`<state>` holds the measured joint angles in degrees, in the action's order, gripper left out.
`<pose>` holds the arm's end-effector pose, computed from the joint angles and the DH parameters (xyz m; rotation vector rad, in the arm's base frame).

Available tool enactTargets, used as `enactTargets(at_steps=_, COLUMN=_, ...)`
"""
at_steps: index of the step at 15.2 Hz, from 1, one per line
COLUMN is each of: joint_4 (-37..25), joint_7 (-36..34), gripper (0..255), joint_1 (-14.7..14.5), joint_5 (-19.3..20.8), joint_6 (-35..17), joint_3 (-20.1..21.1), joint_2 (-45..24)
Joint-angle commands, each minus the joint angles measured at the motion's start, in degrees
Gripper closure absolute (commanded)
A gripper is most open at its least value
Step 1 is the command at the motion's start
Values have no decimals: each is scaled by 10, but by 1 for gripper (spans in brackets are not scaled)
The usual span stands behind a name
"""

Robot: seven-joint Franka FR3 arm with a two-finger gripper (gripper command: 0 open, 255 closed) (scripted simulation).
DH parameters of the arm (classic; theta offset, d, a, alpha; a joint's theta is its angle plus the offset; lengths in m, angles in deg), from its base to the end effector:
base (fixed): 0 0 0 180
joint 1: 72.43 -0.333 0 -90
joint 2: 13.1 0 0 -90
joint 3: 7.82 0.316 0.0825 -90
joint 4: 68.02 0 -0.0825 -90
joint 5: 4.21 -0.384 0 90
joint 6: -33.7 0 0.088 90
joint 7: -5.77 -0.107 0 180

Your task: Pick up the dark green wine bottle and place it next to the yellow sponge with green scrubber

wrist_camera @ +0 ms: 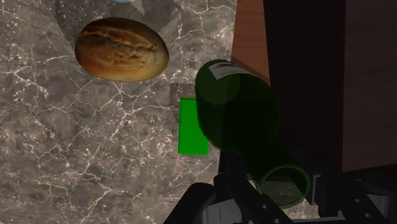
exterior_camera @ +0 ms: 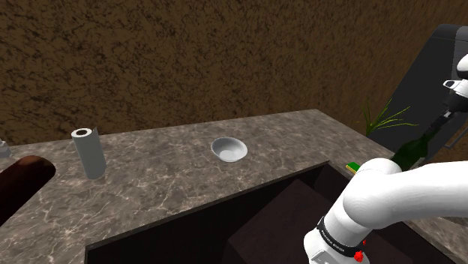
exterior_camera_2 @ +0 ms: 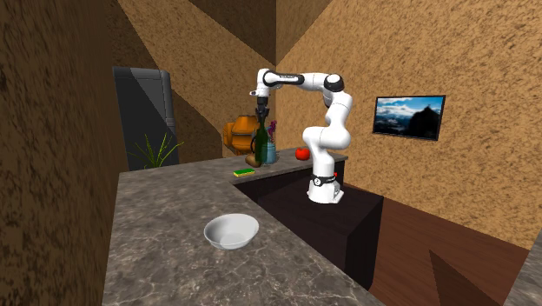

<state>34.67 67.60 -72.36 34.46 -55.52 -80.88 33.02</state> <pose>-0.0881 -0.5372 0.5461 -3.1312 0.1978 -0.1499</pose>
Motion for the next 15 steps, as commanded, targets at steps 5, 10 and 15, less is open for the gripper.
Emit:
enactTargets(at_steps=5, joint_4=35, joint_7=-4, gripper=255, joint_1=3, joint_5=18, joint_6=-34, joint_3=-20, joint_2=13)
enactTargets(at_steps=10, joint_4=67, joint_7=-10, gripper=255, joint_1=7, joint_5=33, joint_6=-64, joint_3=-36, joint_2=24)
enactTargets(at_steps=15, joint_4=88, joint_7=-15, gripper=255, joint_1=8, joint_5=45, joint_6=-85, joint_3=-49, joint_2=31)
